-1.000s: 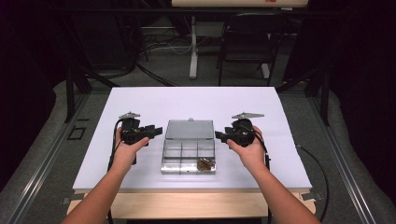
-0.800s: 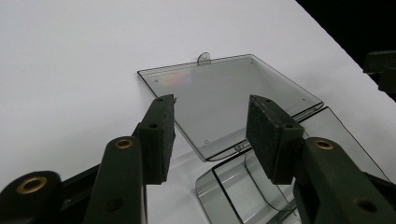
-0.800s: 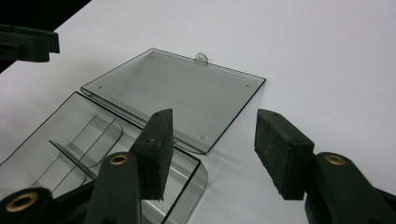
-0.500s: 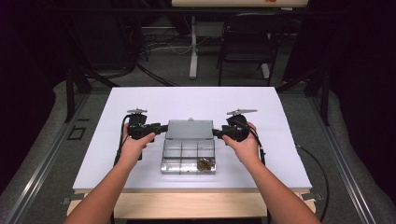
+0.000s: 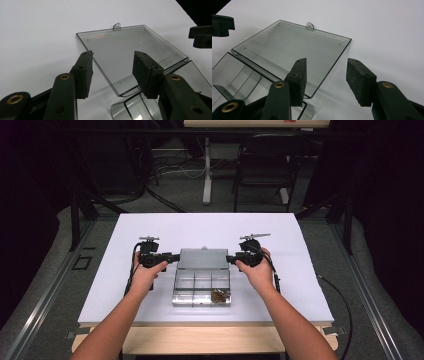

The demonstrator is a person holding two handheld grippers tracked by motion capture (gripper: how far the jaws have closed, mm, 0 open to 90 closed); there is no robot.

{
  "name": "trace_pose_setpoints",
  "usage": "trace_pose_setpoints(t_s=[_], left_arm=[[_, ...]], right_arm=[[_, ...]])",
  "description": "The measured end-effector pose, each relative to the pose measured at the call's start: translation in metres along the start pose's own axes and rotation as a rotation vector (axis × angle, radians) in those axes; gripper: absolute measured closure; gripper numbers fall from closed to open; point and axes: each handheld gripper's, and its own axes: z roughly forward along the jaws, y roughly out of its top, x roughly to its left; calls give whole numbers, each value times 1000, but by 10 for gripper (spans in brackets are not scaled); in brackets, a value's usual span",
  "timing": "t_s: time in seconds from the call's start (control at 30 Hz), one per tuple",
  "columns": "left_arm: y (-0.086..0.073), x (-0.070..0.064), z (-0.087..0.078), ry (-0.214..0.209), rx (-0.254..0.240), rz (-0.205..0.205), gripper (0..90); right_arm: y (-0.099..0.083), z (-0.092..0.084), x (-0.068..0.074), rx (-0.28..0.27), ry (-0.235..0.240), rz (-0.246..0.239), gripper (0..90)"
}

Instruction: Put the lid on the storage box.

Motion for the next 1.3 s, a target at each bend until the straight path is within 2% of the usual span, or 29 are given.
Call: trace_pose_setpoints(t_s=[0.37,0.73,0.93,1.13,1.3], left_arm=[[-1,4,11,5,16,-30,508],[-1,2,20,-4,49,-35,499],[-2,2,25,-5,52,-43,495],[-1,2,28,-7,58,-55,490],[-1,1,30,-12,69,-49,490]], right_arm=[[1,13,-3,16,-2,33,504],[2,23,-4,46,4,65,492],[2,29,-5,50,4,85,487],[2,34,-4,67,11,87,475],[2,36,-2,78,15,81,475]])
